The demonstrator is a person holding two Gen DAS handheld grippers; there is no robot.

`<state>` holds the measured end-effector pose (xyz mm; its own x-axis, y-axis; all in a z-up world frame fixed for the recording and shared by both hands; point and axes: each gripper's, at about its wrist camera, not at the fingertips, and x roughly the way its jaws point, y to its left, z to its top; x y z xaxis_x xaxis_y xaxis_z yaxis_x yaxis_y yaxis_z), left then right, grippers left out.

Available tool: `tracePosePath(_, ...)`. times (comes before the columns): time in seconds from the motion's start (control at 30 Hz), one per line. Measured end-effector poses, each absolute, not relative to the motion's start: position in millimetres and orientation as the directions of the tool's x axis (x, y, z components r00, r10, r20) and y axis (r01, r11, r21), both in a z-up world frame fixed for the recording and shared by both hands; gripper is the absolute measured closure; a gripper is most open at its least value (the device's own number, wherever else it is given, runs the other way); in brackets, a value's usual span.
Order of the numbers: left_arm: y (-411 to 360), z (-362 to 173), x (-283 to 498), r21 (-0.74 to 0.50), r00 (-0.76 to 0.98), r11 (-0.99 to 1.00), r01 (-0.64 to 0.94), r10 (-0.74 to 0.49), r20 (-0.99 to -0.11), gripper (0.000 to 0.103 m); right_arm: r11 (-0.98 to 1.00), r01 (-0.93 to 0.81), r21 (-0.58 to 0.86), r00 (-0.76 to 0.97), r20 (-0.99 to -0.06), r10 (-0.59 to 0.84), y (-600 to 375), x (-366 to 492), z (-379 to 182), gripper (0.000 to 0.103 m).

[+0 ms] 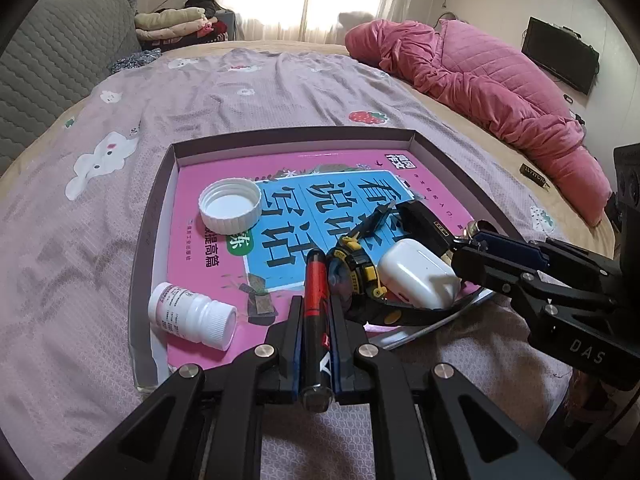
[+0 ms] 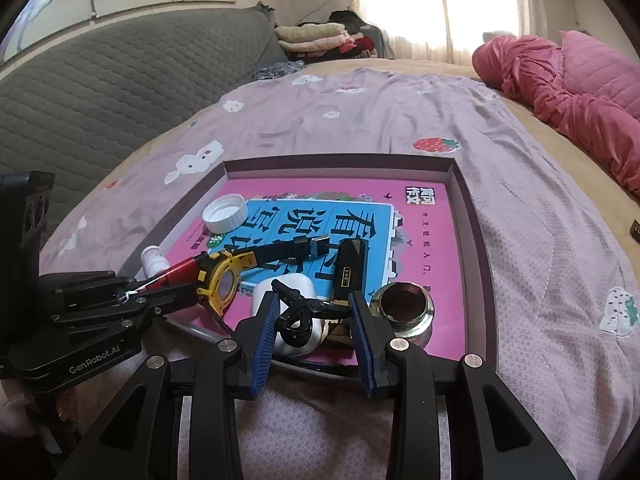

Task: Organize rigid objects
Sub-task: 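Carry the lighter and earphone into the box with both tools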

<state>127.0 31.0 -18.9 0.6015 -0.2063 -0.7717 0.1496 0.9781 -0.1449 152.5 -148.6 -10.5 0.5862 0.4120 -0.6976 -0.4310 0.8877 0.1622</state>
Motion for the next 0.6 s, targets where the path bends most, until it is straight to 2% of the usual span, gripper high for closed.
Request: tracePosePath(0.6,40.7,-22.5,128.2,-0.178,0.597,0.978,0.113,-0.209,-0.775,0.093,0.897,-0.431,0.101,0.579,-0.731,0.36,-142.6,153.2,-19.3,0.066)
